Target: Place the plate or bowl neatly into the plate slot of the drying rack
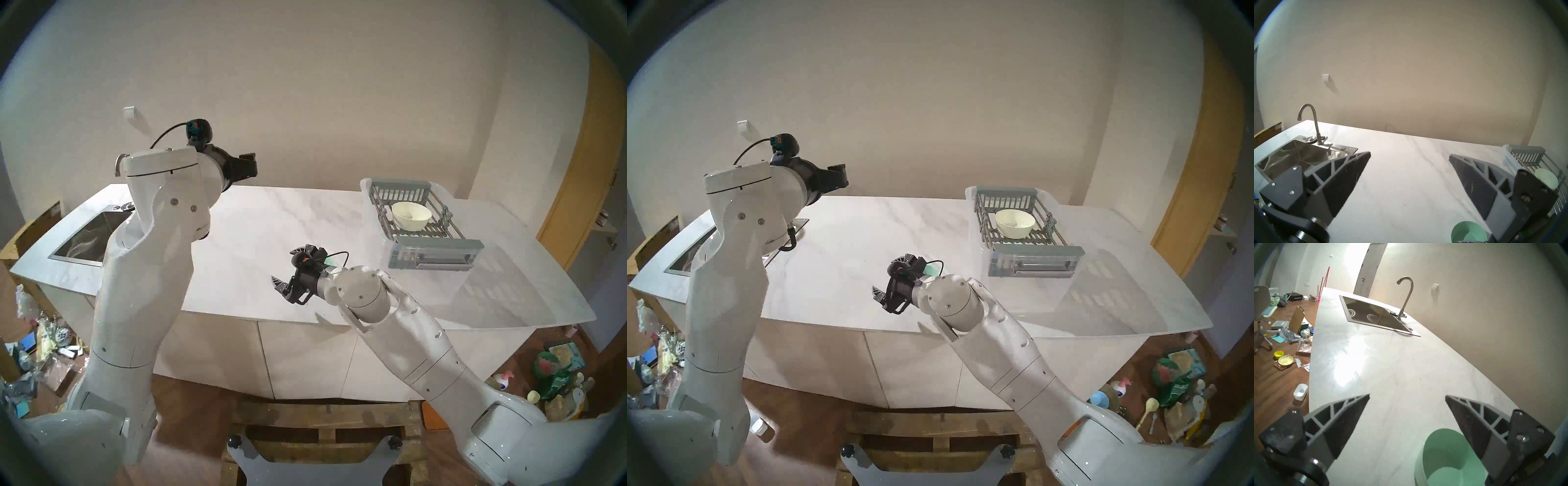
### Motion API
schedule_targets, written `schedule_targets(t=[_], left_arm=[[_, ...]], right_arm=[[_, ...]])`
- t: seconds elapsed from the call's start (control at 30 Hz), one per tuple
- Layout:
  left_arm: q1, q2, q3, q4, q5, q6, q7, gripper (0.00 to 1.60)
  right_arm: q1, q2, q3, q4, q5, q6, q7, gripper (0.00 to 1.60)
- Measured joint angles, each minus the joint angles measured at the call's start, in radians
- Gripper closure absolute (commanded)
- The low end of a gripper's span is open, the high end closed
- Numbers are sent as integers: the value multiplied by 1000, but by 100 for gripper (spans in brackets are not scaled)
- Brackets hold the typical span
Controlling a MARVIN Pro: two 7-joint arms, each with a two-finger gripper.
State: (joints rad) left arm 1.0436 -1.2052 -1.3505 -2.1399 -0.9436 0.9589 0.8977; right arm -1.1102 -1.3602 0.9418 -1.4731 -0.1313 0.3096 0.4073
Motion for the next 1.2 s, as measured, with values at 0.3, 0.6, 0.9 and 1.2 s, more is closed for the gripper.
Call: schedule_targets(t=[0.3, 0.6, 0.9, 1.2], left_arm=[[0, 0, 0, 0, 1, 0, 0, 0], [0, 0, 0, 0, 0, 1, -1, 0], [0, -1, 0, 0, 1, 1, -1, 0], [1, -1, -1, 0, 6, 2, -2, 0]], right_arm=[[38, 12, -16, 30, -9, 30, 53, 0], [76, 22, -39, 65, -32, 42, 101, 0], [106, 23, -53, 102, -54, 42, 134, 0], [143, 21, -56, 158, -74, 34, 155, 0]])
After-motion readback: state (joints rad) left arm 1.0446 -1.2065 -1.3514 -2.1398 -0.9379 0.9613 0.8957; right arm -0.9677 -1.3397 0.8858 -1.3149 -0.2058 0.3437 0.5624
